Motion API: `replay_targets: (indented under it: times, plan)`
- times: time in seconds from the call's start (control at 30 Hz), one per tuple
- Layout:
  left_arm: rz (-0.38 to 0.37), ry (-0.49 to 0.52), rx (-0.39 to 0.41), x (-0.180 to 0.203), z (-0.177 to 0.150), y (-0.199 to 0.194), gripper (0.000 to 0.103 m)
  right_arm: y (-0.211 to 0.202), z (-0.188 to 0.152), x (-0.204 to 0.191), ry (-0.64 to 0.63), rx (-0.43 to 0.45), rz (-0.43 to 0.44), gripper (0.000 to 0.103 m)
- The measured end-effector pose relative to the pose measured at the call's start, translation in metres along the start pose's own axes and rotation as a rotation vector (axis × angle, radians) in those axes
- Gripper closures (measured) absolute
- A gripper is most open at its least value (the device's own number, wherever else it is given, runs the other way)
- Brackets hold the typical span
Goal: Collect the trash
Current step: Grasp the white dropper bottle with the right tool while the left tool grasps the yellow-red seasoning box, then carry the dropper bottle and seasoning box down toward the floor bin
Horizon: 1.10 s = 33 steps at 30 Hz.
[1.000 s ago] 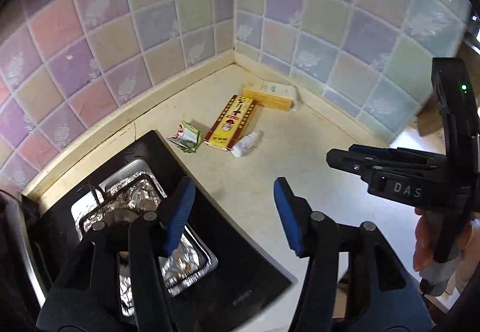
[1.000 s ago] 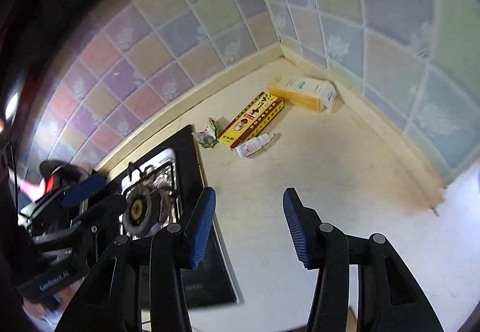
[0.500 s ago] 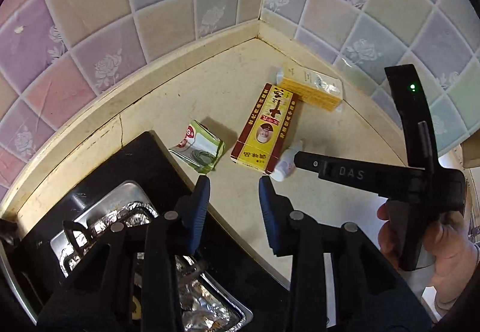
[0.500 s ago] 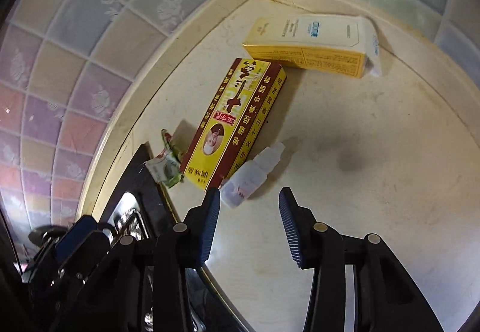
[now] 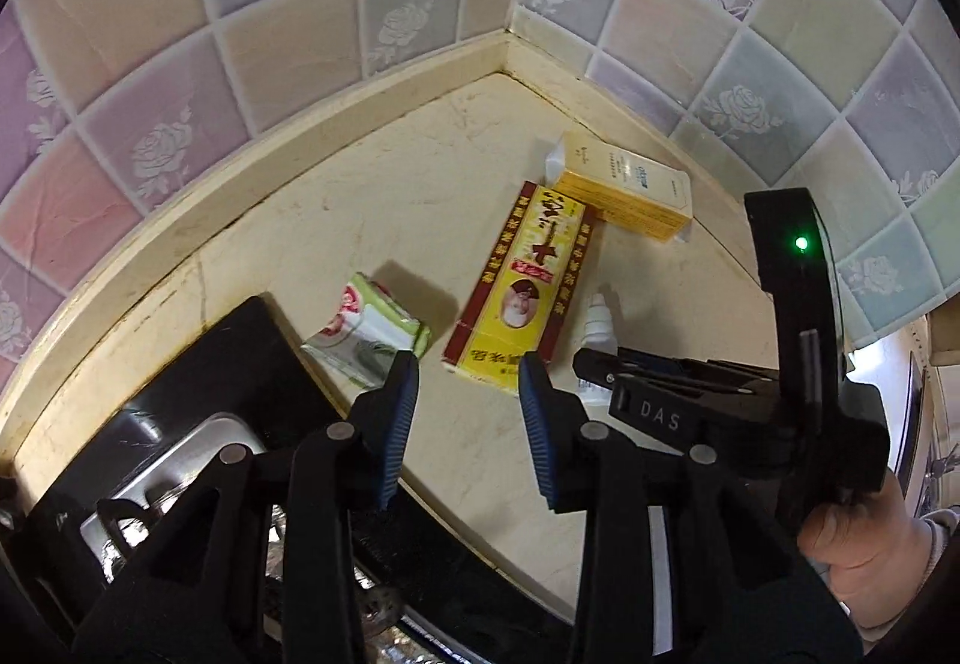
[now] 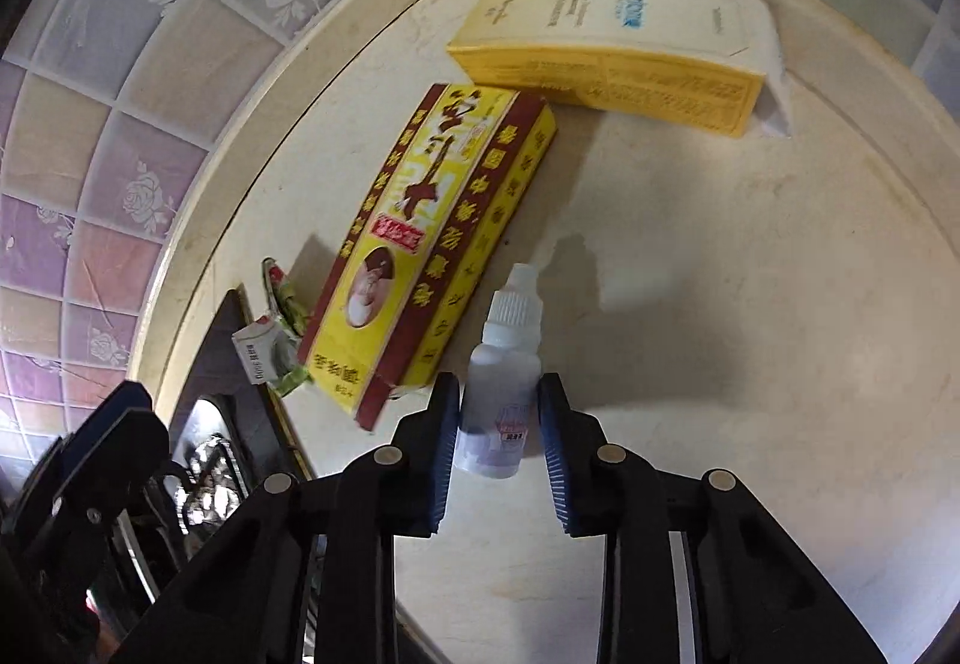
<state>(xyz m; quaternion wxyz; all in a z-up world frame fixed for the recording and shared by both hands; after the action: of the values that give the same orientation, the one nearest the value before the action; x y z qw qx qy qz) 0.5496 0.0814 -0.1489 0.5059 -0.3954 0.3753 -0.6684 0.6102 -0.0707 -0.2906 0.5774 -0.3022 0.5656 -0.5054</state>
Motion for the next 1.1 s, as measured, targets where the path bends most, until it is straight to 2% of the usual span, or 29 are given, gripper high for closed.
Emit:
replay_targets:
  times: [0.07,0.17,0.33,0.53,0.67,0.73,0.83,0.9,1.1]
  plan:
    - [-0.010,0.010,-0.004,0.008,0.005,0.008,0.057,-0.004,0.001,0.007,-0.005,0.017,-0.018,0.077]
    - [-0.040,0.031,-0.018,0.024,0.015,0.026,0.044,-0.008,0.003,0.023,0.031,0.033,-0.014,0.078]
    - [-0.045,0.090,-0.045,0.046,0.028,0.059,0.034,-0.015,0.003,0.045,0.064,0.061,-0.015,0.078]
    - [-0.017,0.144,-0.085,0.058,0.034,0.097,0.033,-0.019,0.000,0.057,0.075,0.082,-0.011,0.078]
    - [0.004,0.140,-0.100,0.057,0.036,0.114,0.033,-0.020,-0.001,0.060,0.076,0.081,0.002,0.078]
    - [-0.008,0.126,-0.119,0.056,0.038,0.122,0.033,-0.022,-0.003,0.061,0.071,0.082,0.005,0.078]
    - [-0.017,0.112,-0.130,0.054,0.036,0.128,0.033,-0.028,-0.004,0.068,0.064,0.082,0.008,0.078]
    - [-0.015,0.097,-0.137,0.053,0.035,0.131,0.044,-0.030,-0.005,0.069,0.062,0.085,0.010,0.078]
    - [-0.031,0.075,-0.119,0.053,0.026,0.118,0.045,-0.040,-0.013,0.072,0.065,0.097,0.024,0.079]
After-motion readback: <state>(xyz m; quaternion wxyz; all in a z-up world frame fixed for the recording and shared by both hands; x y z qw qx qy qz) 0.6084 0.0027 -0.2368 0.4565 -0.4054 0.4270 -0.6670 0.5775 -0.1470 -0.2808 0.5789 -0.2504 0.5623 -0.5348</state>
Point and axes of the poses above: each gripper's, at about its wrist camera, not at the fingertips, and y roughly the way its jaws point, x to its right, z to its top, the point moved 3 cm from there along y, roughly the way its jaws point, and after that the axes turned 3 degrees about -y, right-handed, at the moved point
